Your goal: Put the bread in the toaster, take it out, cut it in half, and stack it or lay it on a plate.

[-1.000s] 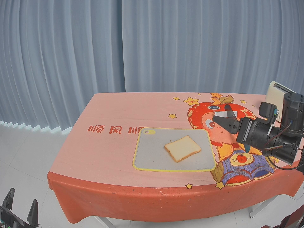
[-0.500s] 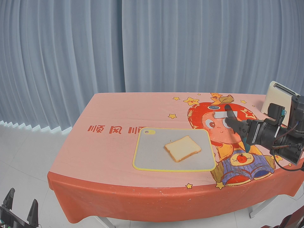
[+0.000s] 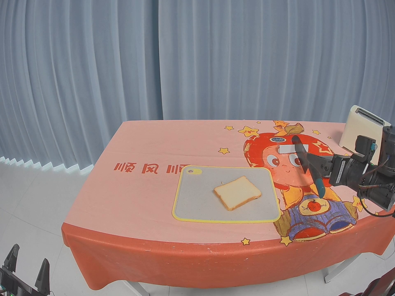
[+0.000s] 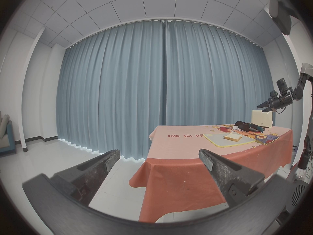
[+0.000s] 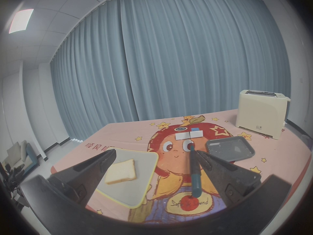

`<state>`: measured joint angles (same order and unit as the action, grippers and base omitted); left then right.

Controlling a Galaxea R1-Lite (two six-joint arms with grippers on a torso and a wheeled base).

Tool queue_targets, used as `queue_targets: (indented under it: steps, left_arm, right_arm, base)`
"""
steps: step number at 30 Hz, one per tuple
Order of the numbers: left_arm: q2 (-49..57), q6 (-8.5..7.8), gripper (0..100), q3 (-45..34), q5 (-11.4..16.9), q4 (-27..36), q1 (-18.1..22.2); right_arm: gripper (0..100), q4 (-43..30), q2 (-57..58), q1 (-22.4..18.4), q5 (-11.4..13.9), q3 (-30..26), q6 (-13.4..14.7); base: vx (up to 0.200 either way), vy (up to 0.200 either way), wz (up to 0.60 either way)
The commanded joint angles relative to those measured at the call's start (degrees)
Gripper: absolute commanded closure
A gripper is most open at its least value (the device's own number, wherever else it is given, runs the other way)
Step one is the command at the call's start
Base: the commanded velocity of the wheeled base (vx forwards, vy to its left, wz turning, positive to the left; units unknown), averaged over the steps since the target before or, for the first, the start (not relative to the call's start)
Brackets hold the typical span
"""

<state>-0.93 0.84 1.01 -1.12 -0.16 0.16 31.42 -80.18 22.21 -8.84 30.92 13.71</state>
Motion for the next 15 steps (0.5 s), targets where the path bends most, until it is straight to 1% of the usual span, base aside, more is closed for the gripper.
queue_targets:
  steps: [1, 5, 7, 8, 10, 15]
  left_arm:
    - [0.3, 0.04, 0, -1.0, 0.0, 0.0, 0.0]
    - [0.3, 0.04, 0, -1.0, 0.0, 0.0, 0.0]
    - [0.3, 0.04, 0, -1.0, 0.0, 0.0, 0.0]
    - [0.3, 0.04, 0, -1.0, 0.0, 0.0, 0.0]
    - [0.3, 0.04, 0, -1.0, 0.0, 0.0, 0.0]
    - [0.3, 0.04, 0, -1.0, 0.0, 0.0, 0.0]
  right_arm:
    - [0, 0.0, -0.6, -1.1, 0.1, -0.5, -0.2]
    - [0, 0.0, -0.5, -1.5, 0.2, -0.8, -0.2]
    - [0, 0.0, -0.4, -2.3, 0.2, -0.9, -0.3]
    - [0, 0.0, -0.5, -3.7, 0.2, -0.9, -0.4]
    - [0, 0.0, -0.7, -4.7, 0.3, -0.9, -0.5]
    - [0, 0.0, -1.9, -5.8, 0.4, -1.1, -1.3]
  base:
    - [0.0, 0.0, 0.0]
    - [0.0, 0.0, 0.0]
    - [0.0, 0.0, 0.0]
    - [0.0, 0.0, 0.0]
    - [0.0, 0.0, 0.0]
    - [0.0, 0.0, 0.0]
